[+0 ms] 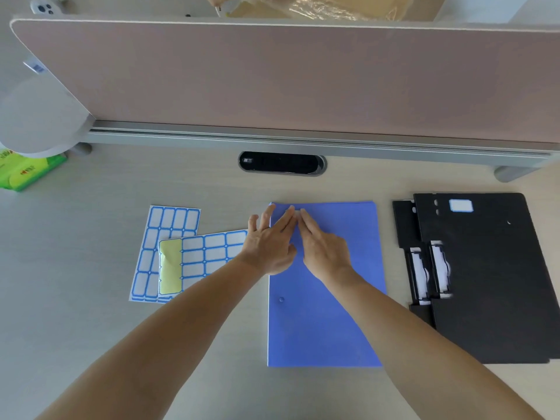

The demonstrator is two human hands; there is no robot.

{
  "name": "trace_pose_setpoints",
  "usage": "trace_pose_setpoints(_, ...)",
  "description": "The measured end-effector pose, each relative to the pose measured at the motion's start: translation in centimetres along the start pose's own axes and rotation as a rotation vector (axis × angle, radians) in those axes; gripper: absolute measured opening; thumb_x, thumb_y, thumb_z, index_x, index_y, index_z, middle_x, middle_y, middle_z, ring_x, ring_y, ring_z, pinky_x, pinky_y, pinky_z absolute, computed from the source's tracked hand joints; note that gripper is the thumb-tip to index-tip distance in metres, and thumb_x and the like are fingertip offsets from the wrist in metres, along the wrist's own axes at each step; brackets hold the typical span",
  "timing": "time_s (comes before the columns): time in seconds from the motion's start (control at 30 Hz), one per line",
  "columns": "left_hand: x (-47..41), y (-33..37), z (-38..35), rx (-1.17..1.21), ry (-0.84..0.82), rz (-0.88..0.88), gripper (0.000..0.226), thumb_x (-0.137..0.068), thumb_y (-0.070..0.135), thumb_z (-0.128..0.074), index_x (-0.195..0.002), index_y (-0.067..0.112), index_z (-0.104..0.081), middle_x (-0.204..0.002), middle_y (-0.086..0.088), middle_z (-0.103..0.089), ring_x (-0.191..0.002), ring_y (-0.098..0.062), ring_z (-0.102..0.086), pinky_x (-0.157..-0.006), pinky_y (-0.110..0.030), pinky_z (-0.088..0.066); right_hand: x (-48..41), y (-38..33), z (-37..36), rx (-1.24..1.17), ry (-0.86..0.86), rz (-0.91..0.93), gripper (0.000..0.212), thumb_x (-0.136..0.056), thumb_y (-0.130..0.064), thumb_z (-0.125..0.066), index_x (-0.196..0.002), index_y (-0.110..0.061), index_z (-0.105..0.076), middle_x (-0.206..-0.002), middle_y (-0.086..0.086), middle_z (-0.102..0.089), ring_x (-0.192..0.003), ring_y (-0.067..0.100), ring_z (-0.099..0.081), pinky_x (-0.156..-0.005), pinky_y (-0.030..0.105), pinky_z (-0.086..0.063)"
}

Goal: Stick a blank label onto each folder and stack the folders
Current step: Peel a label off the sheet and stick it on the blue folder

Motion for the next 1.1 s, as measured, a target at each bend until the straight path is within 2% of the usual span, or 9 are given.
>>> trace_pose_setpoints(0.07, 0.1, -0.1, 0.0, -0.006, -0.011, -0.005, 0.071, -0.096, 0.04, -0.034, -0.158, 0.023, -0.004, -0.166, 0.01, 0.002, -0.149, -0.035, 0.002, -0.114, -0.053, -0.017, 0.2, -0.5, 0.3, 0.034, 0.033, -0.029, 0.077, -0.091, -0.008, -0.053, -0.156, -0.01, -0.011, -0.165, -0.001, -0.001, -0.056, 0.026, -0.046, -0.044, 0.027, -0.02)
trace_pose_setpoints(0.13, 0.0, -0.1, 0.0, -0.007, -0.011, -0.01, 0.07, -0.096, 0.042, -0.035, -0.158, 0.024, -0.005, -0.165, 0.011, 0.001, -0.149, -0.035, 0.0, -0.114, -0.052, -0.016, 0.1, -0.9, 0.4, 0.023, 0.025, -0.06, 0.076, -0.091, -0.009, -0.053, -0.155, -0.008, -0.012, -0.165, 0.004, 0.001, -0.057, 0.025, -0.046, -0.048, 0.028, -0.028)
trace_pose_setpoints(0.3, -0.2, -0.1, 0.8, 0.032, 0.0, -0.011, 0.069, -0.097, 0.046, -0.034, -0.157, 0.023, -0.01, -0.165, 0.012, -0.008, -0.147, -0.033, -0.006, -0.114, -0.049, -0.017, 0.1, -0.7, 0.3, -0.059, -0.051, -0.071, 0.076, -0.097, -0.009, -0.041, -0.156, -0.016, 0.005, -0.164, -0.003, 0.01, -0.071, 0.028, -0.059, -0.052, 0.031, -0.036)
trace_pose_setpoints(0.37, -0.1, -0.1, 0.5, 0.044, -0.012, -0.009, 0.071, -0.098, 0.047, -0.033, -0.158, 0.021, -0.005, -0.166, 0.01, -0.004, -0.149, -0.034, -0.001, -0.115, -0.05, -0.016, 0.0, -0.5, 0.5, -0.032, -0.073, -0.062, 0.073, -0.098, -0.01, -0.04, -0.156, -0.016, 0.003, -0.164, -0.005, 0.01, -0.066, 0.026, -0.052, -0.046, 0.029, -0.029)
trace_pose_setpoints(0.43, -0.1, 0.0, 0.1, 0.037, -0.034, -0.005, 0.072, -0.099, 0.05, -0.03, -0.158, 0.021, 0.0, -0.166, 0.009, 0.001, -0.149, -0.035, 0.004, -0.115, -0.051, -0.016, -0.3, -0.3, 0.9, 0.015, -0.072, -0.058, 0.072, -0.097, -0.011, -0.042, -0.157, -0.014, -0.002, -0.165, -0.005, 0.006, -0.066, 0.026, -0.056, -0.043, 0.028, -0.023)
trace_pose_setpoints(0.63, -0.4, 0.3, -0.4, 0.013, -0.086, 0.03, 0.073, -0.098, 0.055, -0.027, -0.158, 0.023, 0.0, -0.165, 0.008, 0.013, -0.149, -0.035, 0.012, -0.116, -0.053, -0.012, -1.4, -0.3, 1.3, 0.035, -0.096, -0.005, 0.073, -0.093, -0.016, -0.055, -0.155, -0.015, -0.017, -0.165, -0.004, 0.005, -0.085, 0.027, -0.068, -0.055, 0.031, -0.036)
trace_pose_setpoints(0.77, -0.3, 0.3, -0.4, -0.016, -0.097, 0.04, 0.076, -0.098, 0.055, -0.028, -0.158, 0.021, 0.003, -0.165, 0.009, 0.011, -0.149, -0.035, 0.011, -0.117, -0.054, -0.01, -1.4, 0.0, 1.5, 0.001, -0.155, 0.024, 0.079, -0.093, -0.026, -0.057, -0.156, -0.016, -0.011, -0.165, -0.006, 0.007, -0.096, 0.027, -0.066, -0.059, 0.032, -0.041)
trace_pose_setpoints(0.97, 0.3, 0.8, 1.4, -0.083, -0.039, 0.046, 0.077, -0.097, 0.059, -0.026, -0.158, 0.018, -0.003, -0.166, 0.006, 0.0, -0.149, -0.035, 0.004, -0.117, -0.053, -0.009, -0.6, 0.0, 2.5, 0.029, -0.143, 0.05, 0.08, -0.094, -0.026, -0.053, -0.156, -0.017, -0.004, -0.164, -0.005, 0.01, -0.089, 0.027, -0.067, -0.056, 0.032, -0.039)
trace_pose_setpoints(1.1, 0.9, 0.7, 0.7, -0.061, -0.047, 0.056, 0.079, -0.096, 0.061, -0.025, -0.158, 0.019, 0.001, -0.166, 0.007, 0.004, -0.15, -0.037, 0.007, -0.117, -0.053, -0.007, 0.0, -0.2, 1.9, 0.045, -0.155, 0.09, 0.082, -0.095, -0.021, -0.052, -0.157, -0.018, 0.001, -0.164, -0.01, 0.006, -0.09, 0.03, -0.066, -0.056, 0.032, -0.041)
Point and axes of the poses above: each hand's wrist, its own x-axis away from the middle knuckle, its own z-axis out of the back of the hand, y = z × x, the point moved 8 cm from there along -x, towards the middle knuckle
